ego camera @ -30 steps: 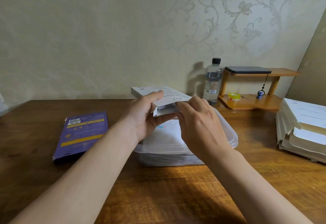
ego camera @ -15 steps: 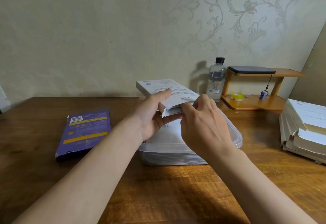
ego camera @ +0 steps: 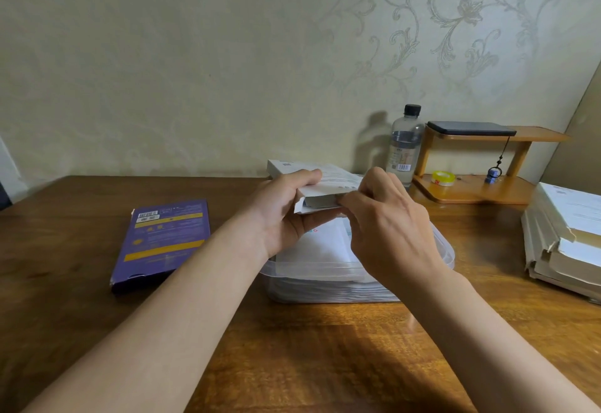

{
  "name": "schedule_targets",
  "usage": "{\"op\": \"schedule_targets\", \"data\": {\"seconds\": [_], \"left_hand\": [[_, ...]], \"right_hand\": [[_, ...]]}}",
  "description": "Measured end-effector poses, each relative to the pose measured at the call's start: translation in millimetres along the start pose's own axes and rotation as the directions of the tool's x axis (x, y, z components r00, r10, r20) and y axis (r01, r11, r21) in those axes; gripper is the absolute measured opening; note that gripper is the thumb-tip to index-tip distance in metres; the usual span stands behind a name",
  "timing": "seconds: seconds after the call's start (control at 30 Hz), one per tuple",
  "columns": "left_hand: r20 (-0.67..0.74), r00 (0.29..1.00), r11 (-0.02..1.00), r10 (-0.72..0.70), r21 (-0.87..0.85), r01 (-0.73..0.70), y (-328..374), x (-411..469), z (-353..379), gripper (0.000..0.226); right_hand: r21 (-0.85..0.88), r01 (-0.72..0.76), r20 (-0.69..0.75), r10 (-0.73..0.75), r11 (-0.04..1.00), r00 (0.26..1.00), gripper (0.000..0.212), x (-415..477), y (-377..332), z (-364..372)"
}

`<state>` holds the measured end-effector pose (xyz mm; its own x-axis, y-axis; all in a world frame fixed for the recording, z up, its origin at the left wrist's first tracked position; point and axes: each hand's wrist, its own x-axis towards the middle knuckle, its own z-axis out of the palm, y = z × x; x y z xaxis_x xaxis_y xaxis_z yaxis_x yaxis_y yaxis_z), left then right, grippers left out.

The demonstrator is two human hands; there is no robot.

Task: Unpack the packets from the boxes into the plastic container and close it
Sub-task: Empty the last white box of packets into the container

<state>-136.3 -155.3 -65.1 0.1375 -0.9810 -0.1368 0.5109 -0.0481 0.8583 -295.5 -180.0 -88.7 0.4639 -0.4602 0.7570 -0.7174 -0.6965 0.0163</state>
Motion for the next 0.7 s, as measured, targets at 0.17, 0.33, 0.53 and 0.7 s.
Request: {"op": "schedule_targets", "data": {"seconds": [0.17,0.33,0.53,0.7], "left_hand": [[-0.016,1.0,1.0,0.002,0.012,-0.002,-0.3,0.9,0.0,0.029],[-0.015,1.0,1.0,0.013,0.011,-0.013,-0.6,1.9,-1.1,0.03],[-0.068,0.997,1.0,0.024,0.018,-0.023,-1.0,3.4,0.7,0.03],[-0.123,0.991,0.999,0.048,0.005,-0.048,1.1,6.2,2.2,0.031]], "right_hand": [[0.022,0.039,-0.057,-0.038,0.999,0.998,0.015,-0.2,3.6,-1.9],[0.035,0.049,-0.127,-0.044,0.998,0.991,0.02,0.0,3.3,0.5],[0.051,0.07,-0.208,-0.058,0.996,0.976,0.02,-1.5,6.5,5.2],[0.155,0.115,-0.209,-0.081,0.981,0.975,0.013,-5.3,6.3,0.9]]}}
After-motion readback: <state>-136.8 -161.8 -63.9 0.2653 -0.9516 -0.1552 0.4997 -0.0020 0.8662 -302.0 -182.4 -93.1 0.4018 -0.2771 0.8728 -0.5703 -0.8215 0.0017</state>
